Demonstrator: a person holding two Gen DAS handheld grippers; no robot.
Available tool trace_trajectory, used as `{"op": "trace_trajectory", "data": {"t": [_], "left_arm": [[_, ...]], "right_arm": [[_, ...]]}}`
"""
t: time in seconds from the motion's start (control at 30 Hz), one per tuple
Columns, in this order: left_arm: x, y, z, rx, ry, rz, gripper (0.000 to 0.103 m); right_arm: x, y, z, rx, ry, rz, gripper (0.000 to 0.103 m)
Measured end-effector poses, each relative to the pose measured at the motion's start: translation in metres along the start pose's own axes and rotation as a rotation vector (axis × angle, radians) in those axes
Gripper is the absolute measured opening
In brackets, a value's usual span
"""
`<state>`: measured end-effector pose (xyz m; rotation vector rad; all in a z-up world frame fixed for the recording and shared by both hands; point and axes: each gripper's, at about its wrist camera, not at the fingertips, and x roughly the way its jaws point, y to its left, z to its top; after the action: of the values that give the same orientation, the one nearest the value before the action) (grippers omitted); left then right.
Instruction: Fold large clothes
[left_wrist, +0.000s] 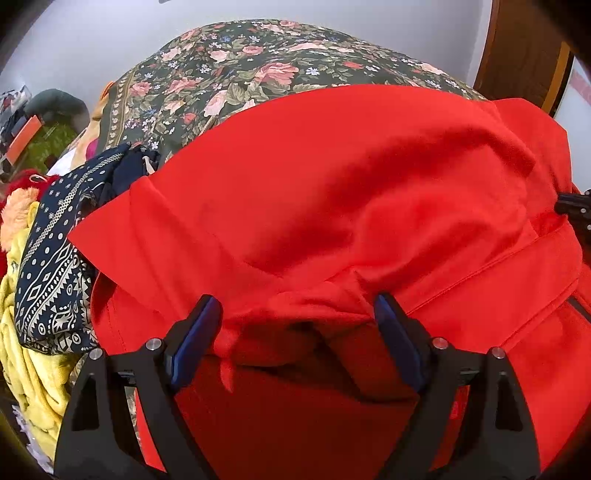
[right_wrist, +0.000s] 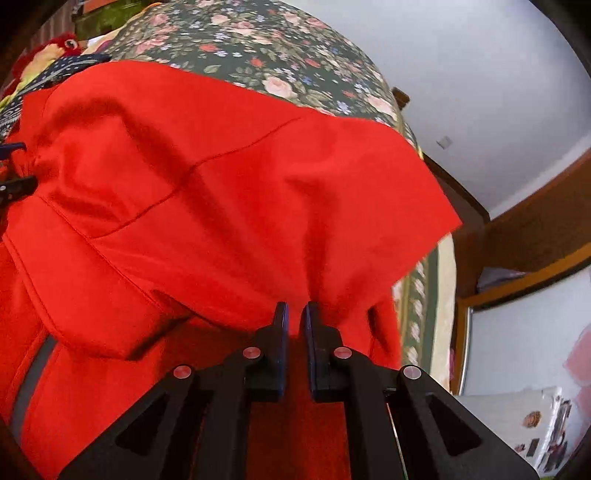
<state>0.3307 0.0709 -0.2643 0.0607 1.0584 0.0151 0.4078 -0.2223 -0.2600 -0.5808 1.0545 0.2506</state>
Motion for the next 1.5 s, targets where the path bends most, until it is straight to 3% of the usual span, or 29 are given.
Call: {"op": "trace_trajectory", "data": {"t": [0.1,0.17,0.3,0.4,0.6,0.67,0.73,0.8,0.93,1.37,1.4,1.43,1.47,1.5], "left_arm": [[-0.001,-0.001,-0.001,0.007,0.0,0.011,0.087],[-0.002,-0.003,-0.002,0.019,0.002,0.026,0.087],[-0.009,-0.008,-0.008,0.042,-0.001,0.063,0.087],[-0.023,-0.009,-0.011,0.039,-0.011,0.091,0.086],[-0.086,0.004,-0.033,0.023,-0.086,0.086,0.086],[-0.097,0.014,-0.048,0.023,-0.061,0.079,0.086],[-0.1,0.023,-0.062,0.016,-0.034,0.083,0.086],[-0.101,0.036,-0.084,-0.013,0.01,0.08,0.086],[-0.105,0.06,-0.118,-0.088,0.055,0.078,0.086],[-0.142,0.115,-0.171,-0.27,0.036,0.094,0.086],[-0.142,0.117,-0.173,-0.276,0.037,0.091,0.086],[-0.142,0.117,-0.174,-0.281,0.039,0.088,0.086],[-0.142,0.118,-0.176,-0.288,0.039,0.08,0.086],[-0.142,0.117,-0.177,-0.292,0.039,0.073,0.086]], "right_arm": [[-0.003,-0.01,-0.009,0.021,-0.004,-0.049,0.003],[-0.001,-0.025,-0.022,0.062,0.039,-0.096,0.003],[-0.013,-0.061,-0.052,0.204,0.068,0.004,0.004],[-0.034,-0.071,-0.069,0.221,0.102,-0.06,0.004],[-0.102,-0.069,-0.104,0.282,-0.03,0.175,0.004],[-0.113,-0.055,-0.114,0.29,-0.052,0.267,0.004],[-0.109,-0.038,-0.125,0.271,-0.033,0.292,0.004],[-0.09,-0.022,-0.13,0.241,0.009,0.251,0.004],[-0.087,-0.019,-0.143,0.25,-0.039,0.142,0.003],[-0.092,-0.035,-0.172,0.283,-0.043,0.12,0.003],[-0.093,-0.037,-0.176,0.278,-0.024,0.054,0.005],[-0.094,-0.039,-0.18,0.27,-0.021,0.009,0.038],[-0.097,-0.044,-0.188,0.282,-0.034,-0.079,0.084],[-0.1,-0.051,-0.195,0.304,-0.048,-0.103,0.094]]}}
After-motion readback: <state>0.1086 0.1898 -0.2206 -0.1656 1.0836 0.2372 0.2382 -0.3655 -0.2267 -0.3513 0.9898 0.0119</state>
